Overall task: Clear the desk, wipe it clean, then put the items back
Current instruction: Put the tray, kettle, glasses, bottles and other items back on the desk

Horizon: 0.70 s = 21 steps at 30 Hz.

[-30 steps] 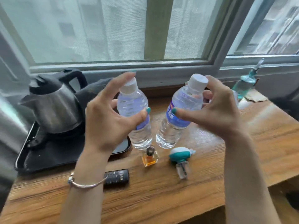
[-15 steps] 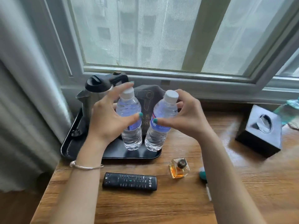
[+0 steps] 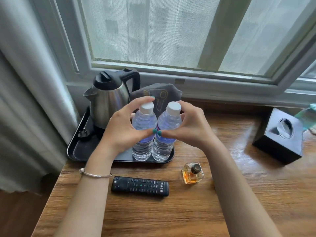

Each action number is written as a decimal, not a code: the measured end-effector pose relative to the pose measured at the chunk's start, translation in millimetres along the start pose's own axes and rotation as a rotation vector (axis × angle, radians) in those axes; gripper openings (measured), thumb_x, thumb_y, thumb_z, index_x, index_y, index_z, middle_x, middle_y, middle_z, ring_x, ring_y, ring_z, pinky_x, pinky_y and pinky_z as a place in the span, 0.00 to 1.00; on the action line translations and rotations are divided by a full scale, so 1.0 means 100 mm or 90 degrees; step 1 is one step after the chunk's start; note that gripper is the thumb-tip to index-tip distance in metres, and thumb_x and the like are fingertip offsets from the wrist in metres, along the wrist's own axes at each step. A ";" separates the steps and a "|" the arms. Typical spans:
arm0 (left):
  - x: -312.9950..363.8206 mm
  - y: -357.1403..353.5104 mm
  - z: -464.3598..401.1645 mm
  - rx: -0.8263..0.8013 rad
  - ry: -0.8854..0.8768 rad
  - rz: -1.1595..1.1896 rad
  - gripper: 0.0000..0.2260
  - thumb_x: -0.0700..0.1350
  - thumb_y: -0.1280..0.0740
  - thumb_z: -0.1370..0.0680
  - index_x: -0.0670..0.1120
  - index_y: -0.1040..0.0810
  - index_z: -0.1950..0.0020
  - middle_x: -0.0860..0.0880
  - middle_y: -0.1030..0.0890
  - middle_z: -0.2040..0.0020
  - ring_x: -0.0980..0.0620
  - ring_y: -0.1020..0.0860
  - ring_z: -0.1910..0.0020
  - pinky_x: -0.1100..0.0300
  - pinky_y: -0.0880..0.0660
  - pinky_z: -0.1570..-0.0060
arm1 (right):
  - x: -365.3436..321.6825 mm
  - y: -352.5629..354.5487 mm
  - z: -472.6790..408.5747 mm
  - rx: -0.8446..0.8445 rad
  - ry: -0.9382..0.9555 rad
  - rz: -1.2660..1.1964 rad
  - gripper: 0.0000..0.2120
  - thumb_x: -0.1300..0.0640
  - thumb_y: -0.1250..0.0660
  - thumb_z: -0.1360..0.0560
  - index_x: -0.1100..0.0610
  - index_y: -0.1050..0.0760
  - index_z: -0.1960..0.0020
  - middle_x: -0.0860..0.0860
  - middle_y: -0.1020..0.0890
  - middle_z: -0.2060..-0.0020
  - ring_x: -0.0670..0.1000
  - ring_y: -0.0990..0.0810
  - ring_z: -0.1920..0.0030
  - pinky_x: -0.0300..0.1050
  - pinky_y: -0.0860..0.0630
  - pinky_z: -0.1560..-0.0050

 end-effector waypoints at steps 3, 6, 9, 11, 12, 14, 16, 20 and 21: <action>0.01 -0.02 0.00 -0.026 0.001 0.008 0.33 0.41 0.20 0.34 0.64 0.27 0.36 0.60 0.20 0.43 0.51 0.18 0.48 0.47 0.21 0.46 | -0.01 0.01 0.04 -0.008 -0.022 -0.010 0.25 0.49 0.16 0.43 0.48 0.23 0.50 0.44 0.17 0.56 0.44 0.18 0.57 0.47 0.20 0.56; -0.01 -0.03 -0.02 -0.047 0.007 -0.006 0.33 0.41 0.21 0.32 0.68 0.29 0.36 0.58 0.19 0.49 0.48 0.19 0.49 0.48 0.21 0.46 | 0.03 -0.01 0.02 -0.044 -0.067 -0.023 0.29 0.51 0.16 0.42 0.50 0.22 0.45 0.43 0.16 0.53 0.43 0.18 0.54 0.44 0.20 0.53; -0.01 -0.02 0.00 -0.065 0.005 -0.016 0.27 0.49 0.25 0.28 0.67 0.30 0.34 0.64 0.20 0.48 0.57 0.20 0.48 0.65 0.23 0.48 | 0.04 -0.01 0.04 -0.055 -0.086 -0.020 0.45 0.50 0.16 0.42 0.44 0.31 0.29 0.44 0.19 0.43 0.45 0.20 0.45 0.48 0.22 0.42; -0.01 -0.04 -0.01 -0.085 0.008 0.048 0.22 0.54 0.31 0.25 0.65 0.30 0.33 0.69 0.22 0.43 0.61 0.22 0.42 0.67 0.26 0.45 | 0.00 0.01 0.10 -0.057 -0.088 0.074 0.52 0.44 0.19 0.41 0.36 0.44 0.24 0.44 0.22 0.36 0.47 0.24 0.36 0.51 0.25 0.38; -0.01 -0.04 -0.03 -0.088 0.005 0.067 0.20 0.56 0.32 0.24 0.65 0.29 0.33 0.68 0.26 0.37 0.60 0.26 0.35 0.65 0.28 0.40 | -0.03 0.04 0.14 -0.050 -0.084 0.131 0.53 0.41 0.20 0.40 0.33 0.49 0.24 0.43 0.24 0.34 0.48 0.26 0.33 0.50 0.27 0.39; 0.02 0.00 -0.07 -0.077 -0.016 0.052 0.20 0.57 0.33 0.24 0.68 0.30 0.33 0.64 0.37 0.27 0.59 0.35 0.28 0.60 0.32 0.35 | -0.10 0.10 0.19 -0.015 -0.056 0.158 0.51 0.38 0.22 0.39 0.30 0.50 0.25 0.40 0.27 0.32 0.47 0.28 0.31 0.50 0.28 0.40; 0.07 0.02 -0.10 -0.055 -0.033 0.034 0.21 0.55 0.31 0.24 0.68 0.31 0.33 0.61 0.36 0.26 0.59 0.33 0.29 0.58 0.30 0.36 | -0.17 0.12 0.23 0.012 -0.012 0.103 0.46 0.36 0.24 0.38 0.31 0.43 0.26 0.38 0.27 0.32 0.44 0.28 0.32 0.52 0.26 0.39; 0.11 -0.02 -0.08 -0.002 -0.062 0.017 0.16 0.46 0.31 0.23 0.61 0.26 0.37 0.60 0.23 0.38 0.65 0.25 0.40 0.63 0.29 0.35 | -0.11 0.12 0.24 0.097 0.021 0.022 0.24 0.38 0.32 0.29 0.35 0.28 0.33 0.41 0.24 0.42 0.43 0.26 0.41 0.55 0.24 0.44; 0.09 -0.03 -0.07 0.004 -0.064 0.013 0.15 0.45 0.31 0.22 0.60 0.25 0.38 0.60 0.22 0.39 0.65 0.25 0.39 0.64 0.30 0.35 | -0.10 0.13 0.24 0.123 0.012 0.003 0.19 0.41 0.33 0.26 0.34 0.27 0.36 0.41 0.25 0.45 0.44 0.26 0.42 0.54 0.25 0.43</action>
Point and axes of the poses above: each hand's wrist, its own z-axis away from the middle knuckle, its own y-axis out of the back of the hand, x = y × z, the point moved 9 cm from there along -z, towards the middle knuckle
